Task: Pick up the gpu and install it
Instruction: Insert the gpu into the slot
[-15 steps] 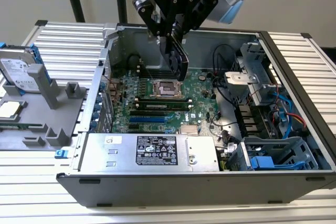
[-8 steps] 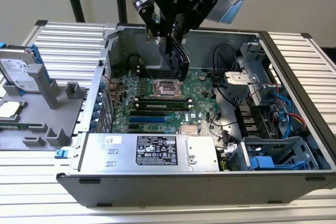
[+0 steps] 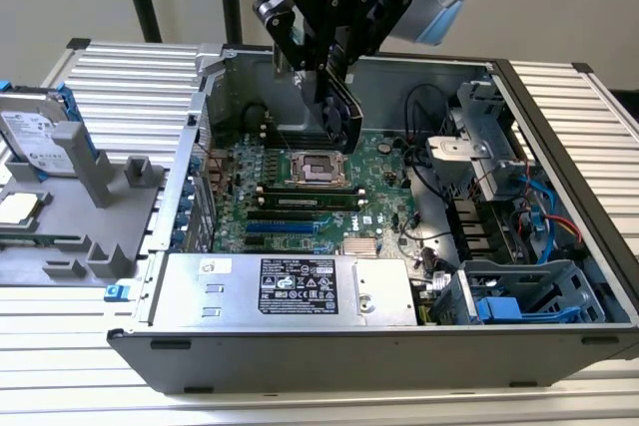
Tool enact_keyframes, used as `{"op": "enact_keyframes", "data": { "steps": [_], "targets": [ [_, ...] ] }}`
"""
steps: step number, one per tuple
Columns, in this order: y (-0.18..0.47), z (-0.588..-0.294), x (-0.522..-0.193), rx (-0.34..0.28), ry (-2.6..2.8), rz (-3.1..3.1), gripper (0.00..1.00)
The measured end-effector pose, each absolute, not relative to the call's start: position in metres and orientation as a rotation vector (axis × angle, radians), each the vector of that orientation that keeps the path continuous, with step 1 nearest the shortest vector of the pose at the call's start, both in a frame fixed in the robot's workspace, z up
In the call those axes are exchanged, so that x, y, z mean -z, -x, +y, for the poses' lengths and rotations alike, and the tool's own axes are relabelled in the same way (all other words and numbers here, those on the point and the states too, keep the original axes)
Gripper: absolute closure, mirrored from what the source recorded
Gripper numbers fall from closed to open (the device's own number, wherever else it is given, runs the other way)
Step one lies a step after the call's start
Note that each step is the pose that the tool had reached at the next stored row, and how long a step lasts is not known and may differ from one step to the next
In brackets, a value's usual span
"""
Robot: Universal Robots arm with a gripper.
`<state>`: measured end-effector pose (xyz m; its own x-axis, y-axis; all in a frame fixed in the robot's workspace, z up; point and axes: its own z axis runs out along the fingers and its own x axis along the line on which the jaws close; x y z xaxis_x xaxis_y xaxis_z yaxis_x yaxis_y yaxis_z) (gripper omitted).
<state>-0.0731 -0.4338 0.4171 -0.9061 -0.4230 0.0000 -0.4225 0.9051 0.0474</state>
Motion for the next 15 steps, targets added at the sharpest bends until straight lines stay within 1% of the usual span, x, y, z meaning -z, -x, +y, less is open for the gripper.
{"op": "enact_keyframes", "data": {
  "steps": [15],
  "targets": [
    [0.0731, -0.4338, -0.4171, 0.072, -0.816, -3.02, 1.0]
  ]
}}
